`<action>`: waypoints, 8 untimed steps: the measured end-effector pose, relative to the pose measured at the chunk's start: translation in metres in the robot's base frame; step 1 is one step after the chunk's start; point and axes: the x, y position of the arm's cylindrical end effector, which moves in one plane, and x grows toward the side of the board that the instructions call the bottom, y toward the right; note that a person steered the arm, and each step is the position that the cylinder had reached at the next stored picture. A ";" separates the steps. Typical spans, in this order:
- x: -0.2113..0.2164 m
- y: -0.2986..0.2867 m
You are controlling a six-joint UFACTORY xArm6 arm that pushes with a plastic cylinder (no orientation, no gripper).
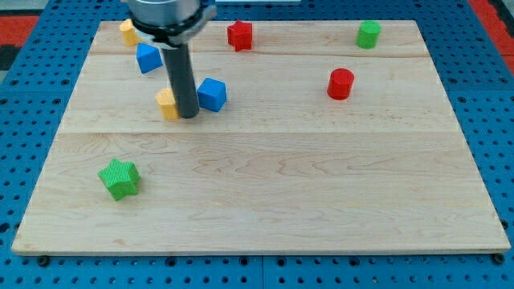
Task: Put the yellow hexagon at the center left of the board
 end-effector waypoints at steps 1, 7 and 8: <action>-0.014 -0.033; -0.015 -0.097; -0.034 -0.056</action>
